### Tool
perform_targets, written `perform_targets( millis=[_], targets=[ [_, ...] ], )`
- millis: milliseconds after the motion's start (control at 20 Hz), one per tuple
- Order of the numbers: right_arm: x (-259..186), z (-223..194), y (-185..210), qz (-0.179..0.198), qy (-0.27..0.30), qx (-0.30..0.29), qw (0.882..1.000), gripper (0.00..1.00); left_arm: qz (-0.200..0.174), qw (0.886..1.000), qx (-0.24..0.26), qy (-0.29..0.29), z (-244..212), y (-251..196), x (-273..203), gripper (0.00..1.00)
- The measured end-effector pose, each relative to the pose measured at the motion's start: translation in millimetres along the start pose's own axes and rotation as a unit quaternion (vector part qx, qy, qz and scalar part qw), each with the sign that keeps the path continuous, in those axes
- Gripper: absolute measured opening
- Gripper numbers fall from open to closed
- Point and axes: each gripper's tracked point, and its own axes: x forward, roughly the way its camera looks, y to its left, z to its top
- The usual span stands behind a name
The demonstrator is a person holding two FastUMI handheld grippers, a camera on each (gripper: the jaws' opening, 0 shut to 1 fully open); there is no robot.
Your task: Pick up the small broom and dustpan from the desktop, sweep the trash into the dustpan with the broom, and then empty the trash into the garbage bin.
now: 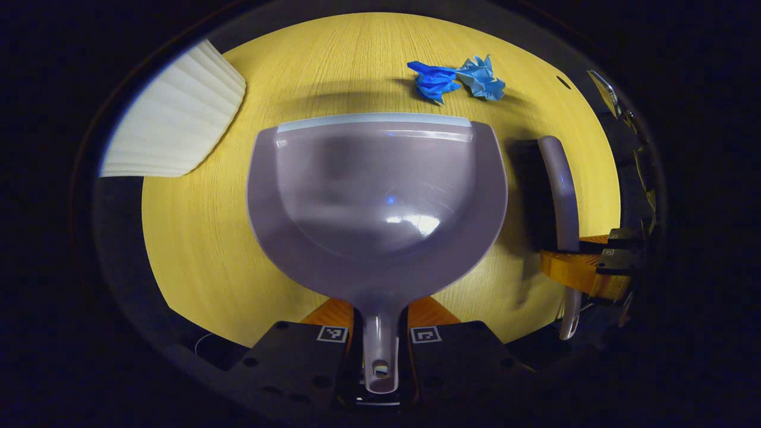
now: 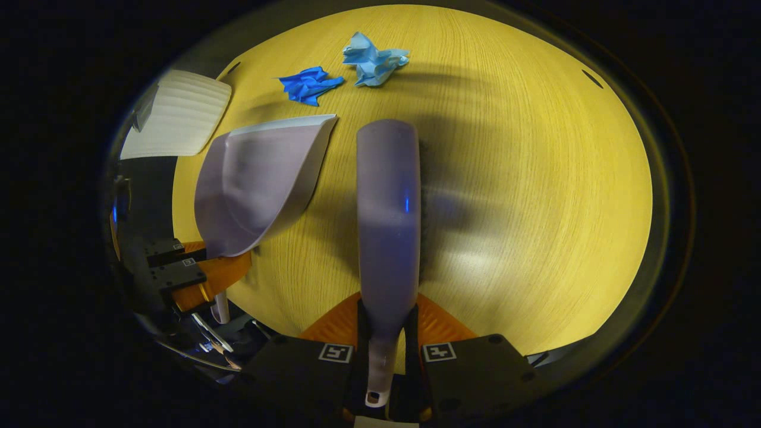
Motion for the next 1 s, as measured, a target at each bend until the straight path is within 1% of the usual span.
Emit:
perform_targets(
  millis=[100, 150, 200, 300, 350, 400, 500, 600, 700, 750, 800, 900, 1000],
  targets=[
    [-7.6, 1.4, 3.4, 0.012, -0.003, 0.006, 1.0, 0.28, 0.003, 1.0, 0.005, -0.012, 4.0, 1.3, -5.7, 0.22],
    [-12.1, 4.6, 4.1, 0.017, -0.009, 0.008, 1.0, 0.28, 0.002, 1.0, 0.013, -0.016, 2.0, 3.3, -11.2, 0.24],
    [-17.4, 8.4, 2.3, 0.017, -0.015, 0.005, 1.0, 0.28, 0.005, 1.0, 0.022, -0.021, -0.6, 6.9, -17.2, 0.22],
    [-26.6, 22.1, -11.0, 0.002, -0.036, -0.006, 0.999, 0.28, 0.011, 0.999, 0.04, -0.023, -3.5, 11.0, -21.0, 0.24],
    [-33.1, 30.2, -17.6, -0.006, -0.045, -0.008, 0.999, 0.28, 0.012, 0.999, 0.046, -0.023, -4.4, 13.0, -22.0, 0.24],
    [-39.9, 37.8, -21.4, -0.007, -0.053, -0.008, 0.999, 0.28, 0.012, 0.998, 0.052, -0.023, -4.7, 14.1, -22.5, 0.22],
    [-52.3, 58.3, -29.2, -0.012, -0.067, -0.009, 0.998, 0.28, 0.011, 0.998, 0.058, -0.027, -6.1, 15.7, -24.3, 0.22],
    [-62.2, 80.6, -39.6, -0.03, -0.077, -0.028, 0.996, 0.28, 0.014, 0.997, 0.064, -0.027, -6.3, 16.9, -25.5, 0.22],
    [-71.8, 112.4, -51.2, -0.055, -0.087, -0.058, 0.993, 0.28, 0.019, 0.997, 0.073, -0.026, -4.1, 18.6, -25.0, 0.22],
    [-75.2, 129.6, -56.4, -0.061, -0.092, -0.067, 0.992, 0.28, 0.021, 0.996, 0.08, -0.022, -3.4, 20.0, -24.2, 0.24],
    [-76.4, 145.4, -61.5, -0.066, -0.094, -0.07, 0.991, 0.28, 0.024, 0.996, 0.085, -0.021, -1.0, 21.8, -23.4, 0.22],
    [-71.6, 166.9, -70.6, -0.071, -0.082, -0.08, 0.991, 0.28, 0.03, 0.995, 0.09, -0.017, 4.8, 24.4, -18.4, 0.22],
    [-64.0, 179.5, -83.6, -0.086, -0.066, -0.108, 0.988, 0.28, 0.037, 0.994, 0.099, -0.015, 8.1, 29.1, -16.6, 0.22]
  ],
)
